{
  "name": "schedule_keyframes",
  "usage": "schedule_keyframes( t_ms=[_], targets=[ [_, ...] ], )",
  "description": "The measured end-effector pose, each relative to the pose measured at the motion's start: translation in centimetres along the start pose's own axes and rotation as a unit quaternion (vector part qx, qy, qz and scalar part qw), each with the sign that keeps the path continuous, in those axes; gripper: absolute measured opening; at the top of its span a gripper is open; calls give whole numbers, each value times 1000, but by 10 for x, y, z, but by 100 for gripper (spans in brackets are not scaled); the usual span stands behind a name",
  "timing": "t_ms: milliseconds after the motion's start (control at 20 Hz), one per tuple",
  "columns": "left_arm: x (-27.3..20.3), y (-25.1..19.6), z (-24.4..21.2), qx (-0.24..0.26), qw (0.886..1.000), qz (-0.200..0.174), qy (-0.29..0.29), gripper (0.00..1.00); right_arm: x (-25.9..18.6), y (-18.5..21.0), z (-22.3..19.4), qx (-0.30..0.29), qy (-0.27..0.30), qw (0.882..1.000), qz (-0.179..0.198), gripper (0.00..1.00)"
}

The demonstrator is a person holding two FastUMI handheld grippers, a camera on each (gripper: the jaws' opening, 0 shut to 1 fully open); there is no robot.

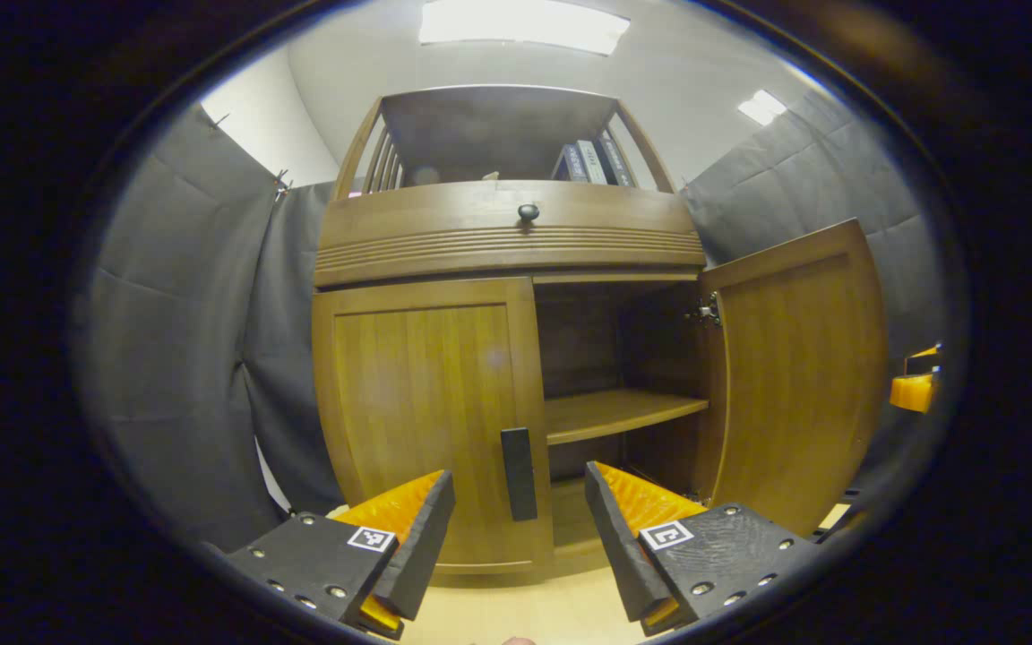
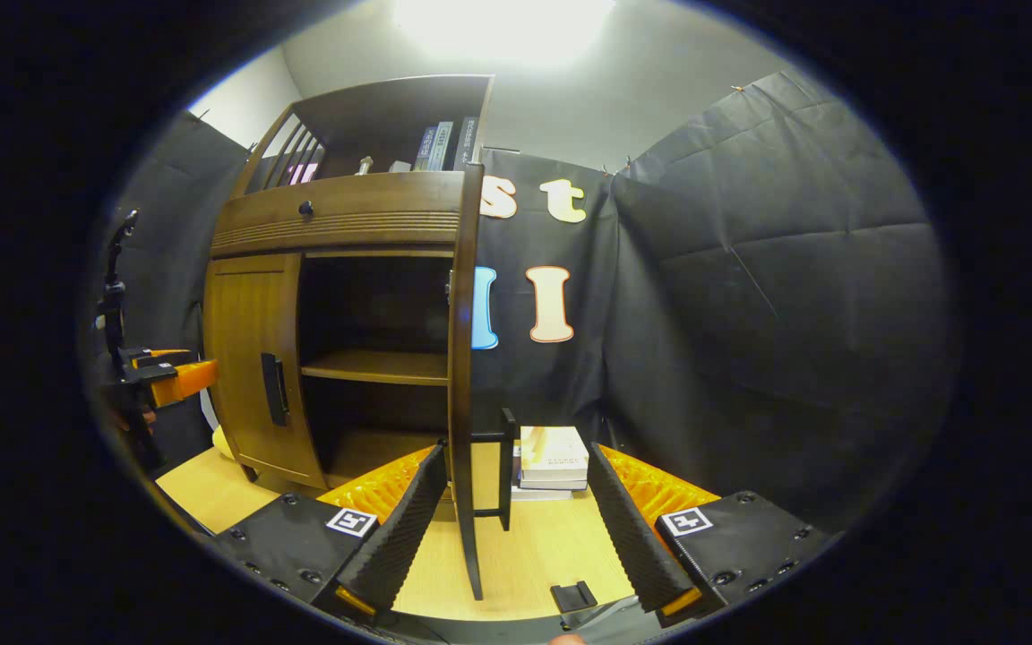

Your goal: Open the right door of the double-door shoe cabinet with the right hand, and open the left door with the left hand.

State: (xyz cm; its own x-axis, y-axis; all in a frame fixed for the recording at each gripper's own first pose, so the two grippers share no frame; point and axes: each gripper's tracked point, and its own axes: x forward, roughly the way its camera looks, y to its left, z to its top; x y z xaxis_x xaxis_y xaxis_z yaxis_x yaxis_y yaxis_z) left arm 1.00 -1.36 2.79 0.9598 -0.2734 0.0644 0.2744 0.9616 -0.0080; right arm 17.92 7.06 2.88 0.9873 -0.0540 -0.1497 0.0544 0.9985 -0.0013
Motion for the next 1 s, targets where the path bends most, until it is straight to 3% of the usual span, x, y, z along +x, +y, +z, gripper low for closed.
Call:
schedule_keyframes(
  t_ms=[500,1000],
  targets=[
    [9,0,-3,-2,1000,4,11,85,-5,33,8,8,-11,1000,-5,99],
    [17,-6,-14,9,999,4,50,85,1,38,-7,9,13,999,-30,96]
  ],
)
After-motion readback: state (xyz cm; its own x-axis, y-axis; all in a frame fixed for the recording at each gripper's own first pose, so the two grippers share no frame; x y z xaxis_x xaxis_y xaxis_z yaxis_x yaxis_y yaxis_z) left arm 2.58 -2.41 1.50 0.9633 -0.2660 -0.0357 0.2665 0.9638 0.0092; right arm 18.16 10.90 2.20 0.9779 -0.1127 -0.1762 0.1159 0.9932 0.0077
